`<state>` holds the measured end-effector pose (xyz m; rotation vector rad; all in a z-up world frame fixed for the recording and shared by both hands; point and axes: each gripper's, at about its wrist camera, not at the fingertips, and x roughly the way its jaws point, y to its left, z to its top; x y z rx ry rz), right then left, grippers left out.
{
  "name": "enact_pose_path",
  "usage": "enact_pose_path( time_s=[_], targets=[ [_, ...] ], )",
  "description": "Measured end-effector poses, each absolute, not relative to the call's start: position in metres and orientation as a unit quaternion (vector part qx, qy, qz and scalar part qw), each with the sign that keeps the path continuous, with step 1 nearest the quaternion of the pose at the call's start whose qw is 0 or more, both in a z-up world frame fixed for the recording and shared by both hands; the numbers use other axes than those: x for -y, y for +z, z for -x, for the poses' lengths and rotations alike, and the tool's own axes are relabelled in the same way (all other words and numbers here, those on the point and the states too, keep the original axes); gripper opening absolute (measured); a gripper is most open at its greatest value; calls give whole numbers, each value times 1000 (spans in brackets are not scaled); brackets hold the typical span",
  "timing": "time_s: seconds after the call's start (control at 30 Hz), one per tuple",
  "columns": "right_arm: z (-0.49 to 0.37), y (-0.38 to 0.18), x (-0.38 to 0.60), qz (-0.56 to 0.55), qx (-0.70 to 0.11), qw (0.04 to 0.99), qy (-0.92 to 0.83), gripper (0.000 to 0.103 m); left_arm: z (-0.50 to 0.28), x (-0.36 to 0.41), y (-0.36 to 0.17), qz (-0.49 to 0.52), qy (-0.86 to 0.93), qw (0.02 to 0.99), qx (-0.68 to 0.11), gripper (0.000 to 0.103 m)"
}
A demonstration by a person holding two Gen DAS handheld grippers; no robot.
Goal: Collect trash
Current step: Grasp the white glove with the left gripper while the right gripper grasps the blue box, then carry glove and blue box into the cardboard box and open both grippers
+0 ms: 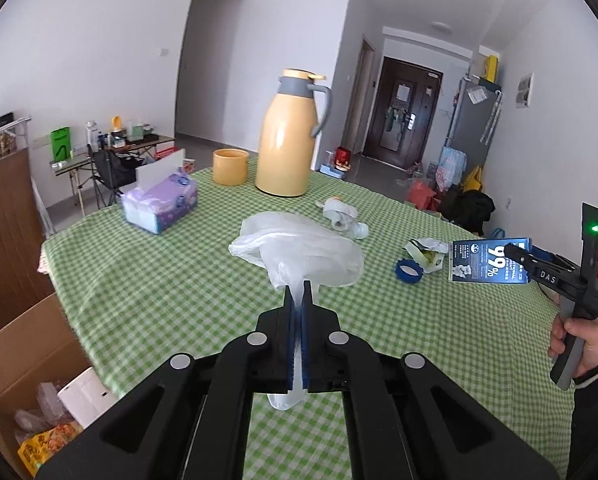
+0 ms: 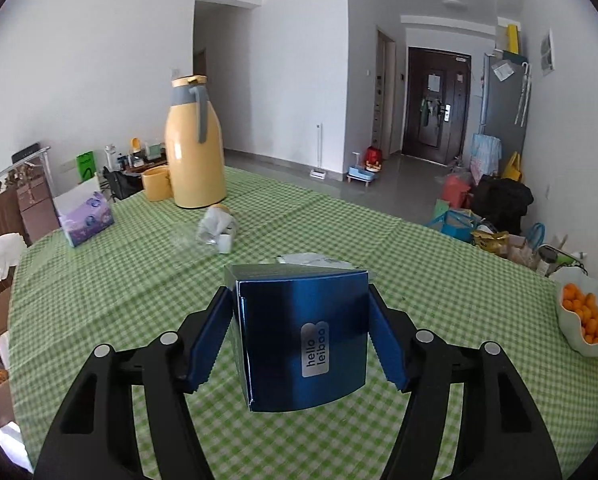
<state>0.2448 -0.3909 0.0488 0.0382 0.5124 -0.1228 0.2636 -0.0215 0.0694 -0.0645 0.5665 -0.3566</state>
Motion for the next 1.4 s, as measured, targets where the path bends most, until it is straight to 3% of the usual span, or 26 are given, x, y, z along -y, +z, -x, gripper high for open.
enact_pose_path(
  time_s=[0.23, 0.57, 0.73, 1.07, 1.13, 1.17, 1.2, 1.27, 1.33, 1.4],
  targets=[
    [-256, 54, 303, 11, -251, 967, 36, 64, -233, -66, 69, 43, -84, 959, -269, 0],
    [-293, 45, 92, 47, -264, 931, 247, 64, -169, -242, 48, 100, 110, 946, -289, 0],
    [-294, 41, 10, 68, -269, 908, 313, 64, -169, -296, 11, 124, 156, 913, -356, 0],
    [-312, 20, -83, 127, -314, 875, 346, 64, -243, -352, -95, 154, 148, 840, -499, 0],
    [-320, 13, -95, 140, -328, 870, 342, 64, -261, -357, -116, 152, 152, 822, -528, 11],
    [-327, 8, -105, 149, -338, 866, 338, 64, -271, -360, -127, 152, 160, 805, -551, 44],
    [-329, 5, -112, 157, -348, 862, 335, 64, -279, -362, -132, 154, 164, 796, -561, 62],
    [-340, -6, -127, 171, -368, 853, 326, 64, -277, -369, -130, 171, 159, 808, -541, 62],
    [-346, -15, -141, 190, -381, 847, 319, 64, -270, -374, -120, 186, 156, 826, -508, 73],
    [-355, -25, -157, 212, -391, 842, 305, 64, -263, -379, -108, 191, 166, 836, -486, 77]
  ],
)
